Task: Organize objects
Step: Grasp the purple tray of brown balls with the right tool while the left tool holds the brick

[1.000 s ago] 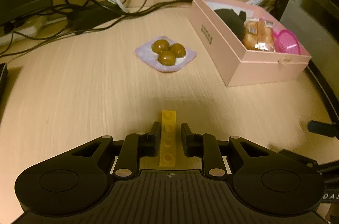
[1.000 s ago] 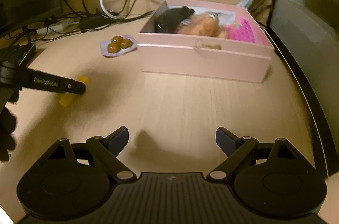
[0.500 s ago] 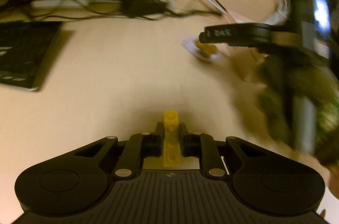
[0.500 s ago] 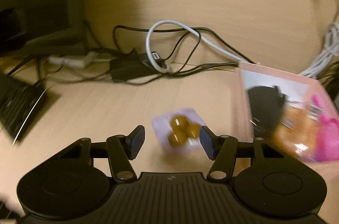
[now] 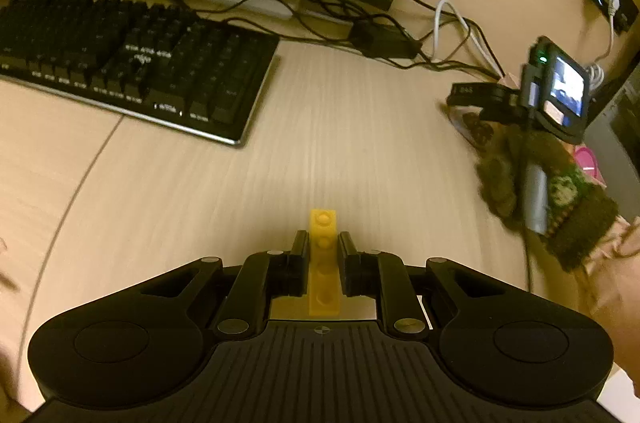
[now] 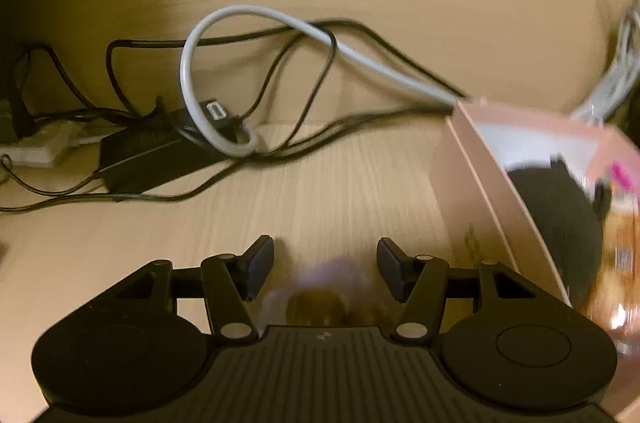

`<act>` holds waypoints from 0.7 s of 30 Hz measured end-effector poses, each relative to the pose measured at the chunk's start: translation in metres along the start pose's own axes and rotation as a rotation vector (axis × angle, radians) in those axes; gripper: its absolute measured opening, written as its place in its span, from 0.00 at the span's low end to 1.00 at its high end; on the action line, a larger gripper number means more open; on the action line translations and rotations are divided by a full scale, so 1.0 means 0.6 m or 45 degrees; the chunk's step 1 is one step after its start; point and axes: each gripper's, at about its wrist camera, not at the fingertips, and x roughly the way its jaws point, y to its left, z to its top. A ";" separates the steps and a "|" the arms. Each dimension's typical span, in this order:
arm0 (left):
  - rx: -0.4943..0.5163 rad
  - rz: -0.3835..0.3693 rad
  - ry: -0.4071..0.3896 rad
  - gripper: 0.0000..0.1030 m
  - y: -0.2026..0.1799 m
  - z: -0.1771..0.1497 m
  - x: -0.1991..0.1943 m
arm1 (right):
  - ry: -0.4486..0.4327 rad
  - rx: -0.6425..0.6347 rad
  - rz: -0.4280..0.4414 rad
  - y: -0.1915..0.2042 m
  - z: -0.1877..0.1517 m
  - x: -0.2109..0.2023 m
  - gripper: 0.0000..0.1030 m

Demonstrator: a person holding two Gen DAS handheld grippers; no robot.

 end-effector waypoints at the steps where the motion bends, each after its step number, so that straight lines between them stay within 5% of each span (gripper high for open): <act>1: 0.000 -0.013 -0.008 0.17 -0.001 0.004 0.001 | 0.018 -0.006 0.016 -0.001 -0.004 -0.007 0.55; 17: 0.123 -0.330 0.149 0.17 -0.145 -0.009 0.099 | 0.091 -0.268 0.269 -0.016 -0.154 -0.220 0.57; 21: 0.136 -0.362 0.188 0.17 -0.184 -0.018 0.110 | 0.110 -0.355 0.250 -0.050 -0.177 -0.250 0.78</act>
